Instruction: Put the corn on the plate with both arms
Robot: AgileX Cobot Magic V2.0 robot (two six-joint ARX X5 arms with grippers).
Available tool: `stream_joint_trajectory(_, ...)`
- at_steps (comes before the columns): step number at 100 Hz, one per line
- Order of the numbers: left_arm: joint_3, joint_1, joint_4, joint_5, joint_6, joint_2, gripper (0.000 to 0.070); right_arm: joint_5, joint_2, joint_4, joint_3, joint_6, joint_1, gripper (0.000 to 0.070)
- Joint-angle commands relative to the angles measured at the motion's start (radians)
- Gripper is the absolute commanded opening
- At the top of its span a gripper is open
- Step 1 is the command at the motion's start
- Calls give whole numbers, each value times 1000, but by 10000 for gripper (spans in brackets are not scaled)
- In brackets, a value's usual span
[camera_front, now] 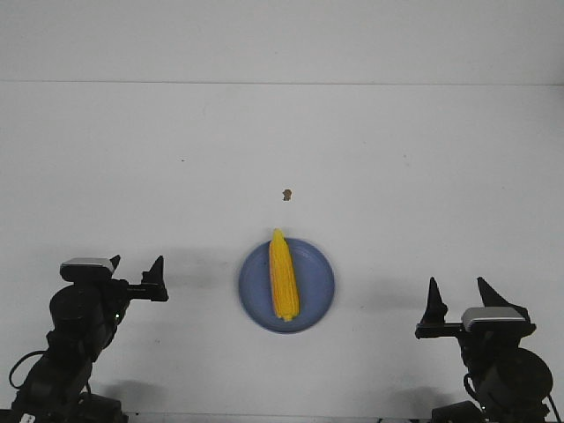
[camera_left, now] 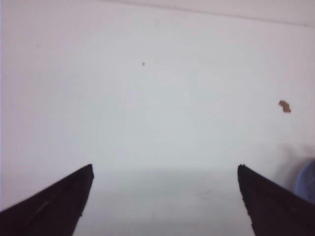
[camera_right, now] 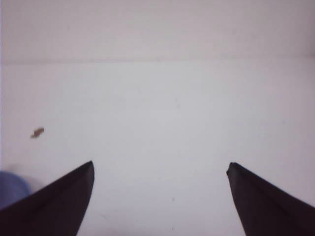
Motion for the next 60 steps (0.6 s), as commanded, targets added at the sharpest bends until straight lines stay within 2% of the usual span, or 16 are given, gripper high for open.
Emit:
stream_joint_trajectory(1, 11, 0, 14, -4, -18, -11, 577, 0, 5, 0, 8, -23, 2, 548)
stream_joint_trajectory(7, 11, 0, 18, -4, -18, -23, 548, 0, 10, 2, 8, -26, 2, 463)
stream_joint_trajectory(10, 11, 0, 19, -4, -18, -28, 487, 1, 11, 2, 8, -26, 2, 389)
stream_joint_trajectory(15, 11, 0, 20, -4, -18, -35, 303, 1, 12, 2, 8, -26, 2, 210)
stream_joint_trajectory(18, 11, 0, 20, -4, -16, -39, 162, 2, 12, 2, 8, -25, 2, 84)
stream_joint_trajectory(21, 11, 0, 20, -4, -13, -41, 6, 2, 12, 2, 8, -26, 2, 0)
stream_joint_trajectory(60, 11, 0, 23, -3, -24, -50, 13, 1, 12, 18, 8, -22, 2, 0)
